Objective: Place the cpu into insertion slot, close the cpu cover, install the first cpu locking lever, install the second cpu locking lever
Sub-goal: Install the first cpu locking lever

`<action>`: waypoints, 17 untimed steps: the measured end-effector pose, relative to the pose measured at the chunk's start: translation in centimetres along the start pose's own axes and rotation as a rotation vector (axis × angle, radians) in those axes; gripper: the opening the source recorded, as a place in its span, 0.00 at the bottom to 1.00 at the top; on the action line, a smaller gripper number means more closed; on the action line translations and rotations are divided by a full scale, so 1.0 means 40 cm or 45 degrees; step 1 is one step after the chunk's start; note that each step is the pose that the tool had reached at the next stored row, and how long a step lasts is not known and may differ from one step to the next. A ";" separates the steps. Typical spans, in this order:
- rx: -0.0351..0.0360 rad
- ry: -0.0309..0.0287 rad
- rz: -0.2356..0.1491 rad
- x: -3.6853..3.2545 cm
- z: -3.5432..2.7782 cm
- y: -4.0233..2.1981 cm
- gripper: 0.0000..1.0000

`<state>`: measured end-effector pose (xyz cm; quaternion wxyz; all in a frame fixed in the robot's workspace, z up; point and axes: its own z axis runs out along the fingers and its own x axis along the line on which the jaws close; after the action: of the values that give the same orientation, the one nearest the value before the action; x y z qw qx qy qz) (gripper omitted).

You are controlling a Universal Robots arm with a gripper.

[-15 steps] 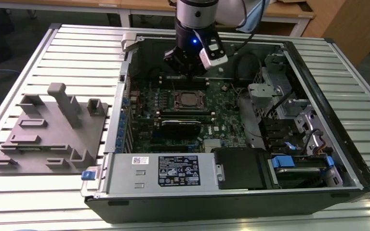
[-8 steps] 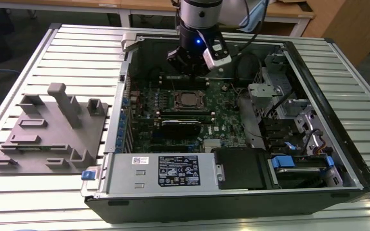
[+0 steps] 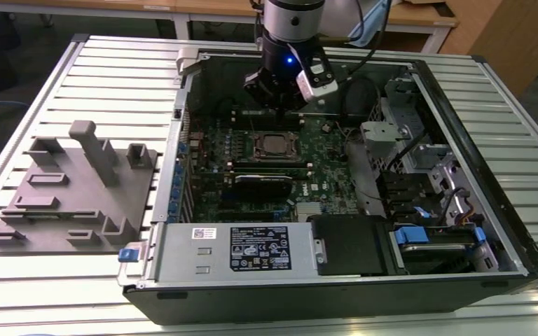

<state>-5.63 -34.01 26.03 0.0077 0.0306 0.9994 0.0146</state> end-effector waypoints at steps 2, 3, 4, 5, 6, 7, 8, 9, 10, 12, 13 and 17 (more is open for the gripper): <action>0.0000 0.0000 0.000 0.000 0.000 0.000 0.10; 0.0000 0.0000 0.000 0.000 0.000 0.000 0.10; 0.0001 0.0001 0.000 0.000 0.000 0.000 0.10; 0.0001 0.0000 0.000 0.000 0.000 0.000 0.10; 0.0001 0.0000 0.000 0.002 0.000 0.000 0.10; 0.0001 0.0000 0.000 0.003 0.000 0.000 0.10; 0.0000 0.0000 0.000 0.005 0.000 0.000 0.10; 0.0000 0.0000 0.000 0.007 0.000 0.000 0.10; 0.0000 0.0000 0.000 0.010 0.000 -0.001 0.10; 0.0001 0.0000 0.000 0.017 0.000 -0.001 0.10; 0.0000 0.0000 0.000 0.020 0.000 -0.001 0.10; 0.0001 0.0001 0.000 0.036 0.000 -0.002 0.10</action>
<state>-7.07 -34.01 26.03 0.0077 0.0306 0.9994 0.0145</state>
